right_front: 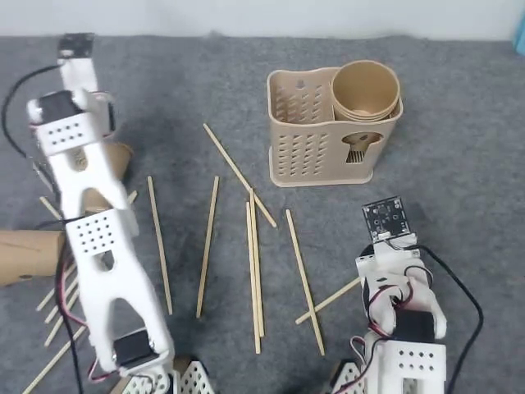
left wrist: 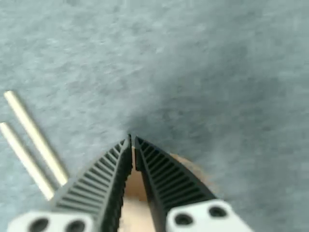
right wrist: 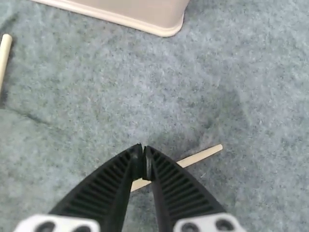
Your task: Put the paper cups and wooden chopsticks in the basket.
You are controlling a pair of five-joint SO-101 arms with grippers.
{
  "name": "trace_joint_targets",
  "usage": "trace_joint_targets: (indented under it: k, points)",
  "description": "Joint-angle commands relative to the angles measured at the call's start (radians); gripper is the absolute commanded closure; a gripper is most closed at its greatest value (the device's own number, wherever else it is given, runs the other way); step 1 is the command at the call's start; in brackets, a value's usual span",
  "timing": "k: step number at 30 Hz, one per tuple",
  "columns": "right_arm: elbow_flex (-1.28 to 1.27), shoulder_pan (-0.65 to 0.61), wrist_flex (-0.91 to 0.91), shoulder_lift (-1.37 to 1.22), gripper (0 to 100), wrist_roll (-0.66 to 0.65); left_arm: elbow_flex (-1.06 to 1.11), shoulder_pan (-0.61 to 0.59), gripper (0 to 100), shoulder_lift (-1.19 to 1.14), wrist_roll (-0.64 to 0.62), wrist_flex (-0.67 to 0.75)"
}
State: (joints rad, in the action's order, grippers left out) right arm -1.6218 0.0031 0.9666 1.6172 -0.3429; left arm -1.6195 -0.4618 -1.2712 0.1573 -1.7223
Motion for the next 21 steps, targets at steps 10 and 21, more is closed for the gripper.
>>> trace_joint_targets:
  k: [10, 21]
  points:
    - [0.011, -0.008, 0.01, 0.012, 99.0, -0.044, 0.355, -0.075, 99, 0.216, 0.227, -0.037]
    - [0.011, -0.008, 0.01, 0.012, 99.0, -0.046, 1.179, -0.041, 99, 0.89, 0.399, -0.037]
